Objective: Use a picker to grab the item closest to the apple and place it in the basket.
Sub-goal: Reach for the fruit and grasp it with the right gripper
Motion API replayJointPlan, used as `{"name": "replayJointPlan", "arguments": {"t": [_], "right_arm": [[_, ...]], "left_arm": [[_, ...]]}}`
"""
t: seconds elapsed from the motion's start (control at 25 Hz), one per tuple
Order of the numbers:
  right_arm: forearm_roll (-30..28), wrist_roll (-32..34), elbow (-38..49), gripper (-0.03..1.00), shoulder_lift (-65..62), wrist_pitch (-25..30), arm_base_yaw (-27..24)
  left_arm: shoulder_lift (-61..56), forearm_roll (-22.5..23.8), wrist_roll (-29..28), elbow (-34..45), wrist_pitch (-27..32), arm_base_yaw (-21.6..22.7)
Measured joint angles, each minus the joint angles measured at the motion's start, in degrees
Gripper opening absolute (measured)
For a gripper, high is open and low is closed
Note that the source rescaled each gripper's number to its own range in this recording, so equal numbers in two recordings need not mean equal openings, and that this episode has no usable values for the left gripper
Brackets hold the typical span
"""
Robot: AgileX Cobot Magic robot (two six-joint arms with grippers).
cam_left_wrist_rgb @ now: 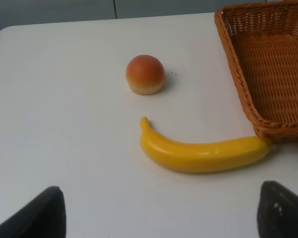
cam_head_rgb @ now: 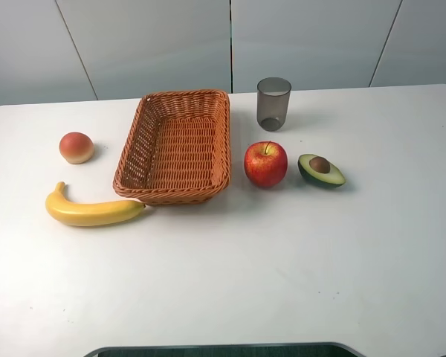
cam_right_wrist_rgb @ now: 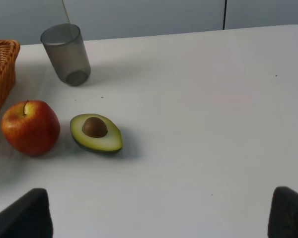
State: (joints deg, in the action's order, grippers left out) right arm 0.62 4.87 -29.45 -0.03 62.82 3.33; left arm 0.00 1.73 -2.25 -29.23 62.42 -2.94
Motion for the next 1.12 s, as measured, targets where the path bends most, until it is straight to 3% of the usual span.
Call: {"name": "replayJointPlan", "arguments": {"t": [0.52,0.88,1.12], "right_arm": [[0.02,0.00,-0.36,0.83,1.09,0.77,0.00],[0.02,-0.51,-10.90,0.83,27.45,-2.17,0.22],[0.02,-6.47,-13.61,0.83,45.20,-6.77,7.48]], "left_arm": [[0.00,0.00,0.00,0.00,0.00,0.00],[0.00,0.00,0.00,0.00,0.00,0.00],[0.04,0.00,0.00,0.00,0.00,0.00]]}}
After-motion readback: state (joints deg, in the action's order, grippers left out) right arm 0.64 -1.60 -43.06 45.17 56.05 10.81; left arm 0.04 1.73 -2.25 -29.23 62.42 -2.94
